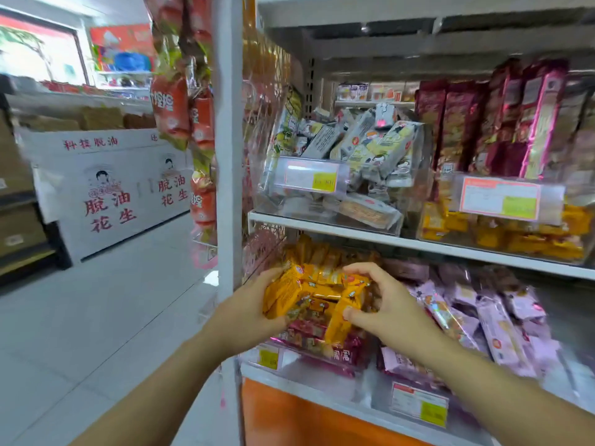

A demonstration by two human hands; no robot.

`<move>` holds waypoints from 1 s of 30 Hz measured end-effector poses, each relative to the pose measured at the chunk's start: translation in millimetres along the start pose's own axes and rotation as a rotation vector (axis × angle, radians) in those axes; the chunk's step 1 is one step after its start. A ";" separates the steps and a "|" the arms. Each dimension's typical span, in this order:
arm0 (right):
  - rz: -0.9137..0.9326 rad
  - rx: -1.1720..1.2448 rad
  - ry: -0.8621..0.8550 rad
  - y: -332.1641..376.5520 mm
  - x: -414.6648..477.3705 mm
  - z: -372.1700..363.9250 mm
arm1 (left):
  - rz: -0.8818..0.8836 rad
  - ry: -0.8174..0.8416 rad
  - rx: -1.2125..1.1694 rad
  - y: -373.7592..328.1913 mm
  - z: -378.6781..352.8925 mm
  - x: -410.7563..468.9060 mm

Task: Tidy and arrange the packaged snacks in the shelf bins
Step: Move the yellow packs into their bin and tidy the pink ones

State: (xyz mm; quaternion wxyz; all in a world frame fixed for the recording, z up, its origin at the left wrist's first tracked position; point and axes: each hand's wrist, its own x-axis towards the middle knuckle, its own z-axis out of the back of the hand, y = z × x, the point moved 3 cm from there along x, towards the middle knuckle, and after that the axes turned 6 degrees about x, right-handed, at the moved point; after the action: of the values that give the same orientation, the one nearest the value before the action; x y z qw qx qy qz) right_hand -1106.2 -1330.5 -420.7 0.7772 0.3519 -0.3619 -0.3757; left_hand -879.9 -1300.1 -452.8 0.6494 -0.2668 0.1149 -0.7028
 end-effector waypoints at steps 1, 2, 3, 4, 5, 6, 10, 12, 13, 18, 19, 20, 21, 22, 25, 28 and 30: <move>-0.023 -0.007 -0.027 -5.2 3.3 -0.6 | 0.013 0.013 0.039 4.7 -4.5 3.1; -0.041 -0.021 -0.046 -9.6 6.6 -1.6 | 0.014 0.031 0.078 8.8 -8.8 6.8; -0.058 -0.045 -0.055 -13.1 9.3 -3.2 | 0.008 0.055 0.121 12.4 -12.4 10.9; -0.073 -0.080 -0.059 -16.1 11.7 -5.5 | -0.009 0.078 0.163 15.6 -15.9 14.9; -0.083 -0.126 -0.057 -19.7 13.7 -8.5 | -0.032 0.102 0.212 18.0 -18.8 18.3; -0.086 -0.179 -0.048 -22.9 14.9 -11.7 | -0.062 0.125 0.275 20.1 -21.9 21.4; -0.117 -0.365 0.061 -33.4 17.4 -23.3 | -0.123 0.269 0.510 26.5 -33.3 28.1; -0.135 -0.431 0.101 -35.2 18.6 -25.0 | -0.124 0.323 0.533 28.7 -34.7 30.9; -0.140 -0.460 0.110 -35.3 19.6 -25.0 | -0.129 0.337 0.550 29.9 -34.6 32.5; -0.104 -0.515 0.121 -32.3 27.4 -20.9 | -0.138 0.348 0.494 28.6 -29.9 35.6; -0.097 -0.519 0.121 -31.2 28.0 -20.0 | -0.133 0.351 0.462 26.3 -28.5 35.5; -0.092 -0.518 0.120 -30.0 28.0 -18.8 | -0.128 0.349 0.432 24.2 -27.3 35.5; -0.087 -0.511 0.116 -28.1 27.6 -17.0 | -0.130 0.343 0.411 20.8 -25.2 35.4; -0.086 -0.503 0.114 -26.2 27.2 -15.0 | -0.125 0.333 0.392 17.1 -23.0 35.2; -0.060 -0.462 0.092 -13.0 24.9 -6.2 | -0.173 0.273 0.370 -4.6 -9.9 35.8; -0.006 -0.435 0.055 9.8 20.3 8.2 | -0.247 0.173 0.324 -38.7 11.0 35.7; 0.037 -0.426 0.035 27.6 14.4 21.6 | -0.311 0.098 0.281 -66.9 25.7 33.4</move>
State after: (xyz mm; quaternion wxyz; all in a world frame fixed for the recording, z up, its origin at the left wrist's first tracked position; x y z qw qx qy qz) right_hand -1108.5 -1335.6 -383.2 0.8470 0.1794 -0.2669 -0.4232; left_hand -923.9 -1319.1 -389.9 0.5575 -0.1536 0.0047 -0.8158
